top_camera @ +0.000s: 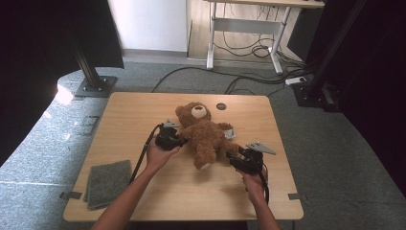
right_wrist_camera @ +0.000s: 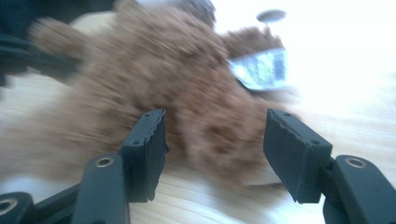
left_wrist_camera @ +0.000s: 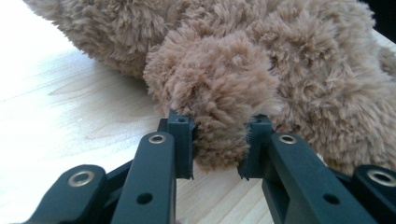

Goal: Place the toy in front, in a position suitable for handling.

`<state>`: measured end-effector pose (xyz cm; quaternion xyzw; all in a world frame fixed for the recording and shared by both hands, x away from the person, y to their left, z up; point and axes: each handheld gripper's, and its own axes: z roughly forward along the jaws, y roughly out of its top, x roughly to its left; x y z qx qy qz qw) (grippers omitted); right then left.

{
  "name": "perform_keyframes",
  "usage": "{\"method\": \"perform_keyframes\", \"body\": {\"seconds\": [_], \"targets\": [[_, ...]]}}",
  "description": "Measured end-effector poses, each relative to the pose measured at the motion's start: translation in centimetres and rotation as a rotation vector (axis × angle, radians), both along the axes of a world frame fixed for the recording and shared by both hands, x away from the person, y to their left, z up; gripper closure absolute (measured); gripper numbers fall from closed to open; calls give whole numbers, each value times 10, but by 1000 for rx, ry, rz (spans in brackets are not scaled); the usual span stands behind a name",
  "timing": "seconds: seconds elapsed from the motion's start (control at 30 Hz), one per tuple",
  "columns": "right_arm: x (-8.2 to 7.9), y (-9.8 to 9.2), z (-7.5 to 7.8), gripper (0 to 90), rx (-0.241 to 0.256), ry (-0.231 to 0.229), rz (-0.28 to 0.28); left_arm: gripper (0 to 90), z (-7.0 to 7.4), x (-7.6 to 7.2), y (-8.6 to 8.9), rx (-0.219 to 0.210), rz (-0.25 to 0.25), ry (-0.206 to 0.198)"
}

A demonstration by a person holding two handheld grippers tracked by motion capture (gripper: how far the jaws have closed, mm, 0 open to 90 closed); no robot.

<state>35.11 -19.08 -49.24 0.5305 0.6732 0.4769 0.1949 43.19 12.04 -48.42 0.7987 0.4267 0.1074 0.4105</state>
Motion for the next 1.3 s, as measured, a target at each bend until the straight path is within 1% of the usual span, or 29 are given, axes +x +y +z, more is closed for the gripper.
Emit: {"method": "perform_keyframes", "body": {"seconds": [0.1,0.17,0.23,0.27,0.3,0.33,0.4,0.43,0.47,0.5,0.53,0.6,0.63,0.67,0.7,0.73,0.77,0.87,0.93,0.97,1.07,1.13,1.17,1.3], "targets": [[-7,12,13,354,21,-19,49,713,-1,-2,2,-12,2,10],[-11,28,20,323,27,-15,105,714,-1,-4,3,-13,3,10],[-12,41,22,291,21,-9,141,716,-1,-6,4,-12,0,9],[-12,50,22,268,8,-2,158,717,-1,-7,5,-12,-2,10],[-11,57,21,243,-8,5,163,718,-1,-8,6,-10,-3,11],[-9,64,19,217,-34,16,166,719,-1,-9,6,-12,-5,11],[-7,75,12,204,-95,42,164,719,0,-12,8,-16,-10,15],[-5,77,7,212,-115,57,160,720,0,-14,10,-21,-11,17],[-3,78,1,275,-131,69,157,720,0,-15,11,-23,-14,19],[-3,77,-2,343,-134,74,155,722,0,-18,12,-29,-17,19],[-3,74,-5,422,-131,72,161,723,-1,-20,12,-33,-20,20],[-1,65,-10,541,-138,60,160,726,-3,-26,13,-37,-34,23],[0,61,-11,575,-135,59,159,727,-4,-30,12,-42,-43,25],[1,54,-11,605,-119,57,151,728,-5,-34,11,-49,-49,25],[2,48,-11,618,-106,53,140,728,-6,-38,10,-58,-57,28],[3,43,-10,627,-104,47,126,729,-7,-43,8,-72,-64,32],[4,38,-9,632,-113,40,111,729,-9,-47,6,-87,-69,35],[9,26,-9,634,-113,28,77,730,-12,-62,-1,-102,-91,29],[11,21,-9,634,-101,24,73,731,-13,-71,-4,-101,-98,21],[12,19,-10,634,-95,22,72,731,-14,-74,-4,-108,-96,23],[10,17,-12,634,-89,15,90,730,-16,-80,0,-120,-89,25],[6,17,-15,636,-72,3,117,729,-17,-82,5,-133,-81,34],[3,17,-16,638,-77,-4,128,729,-17,-83,6,-136,-81,35],[-4,17,-17,641,-55,-2,153,729,-18,-89,9,-134,-77,33]]}}
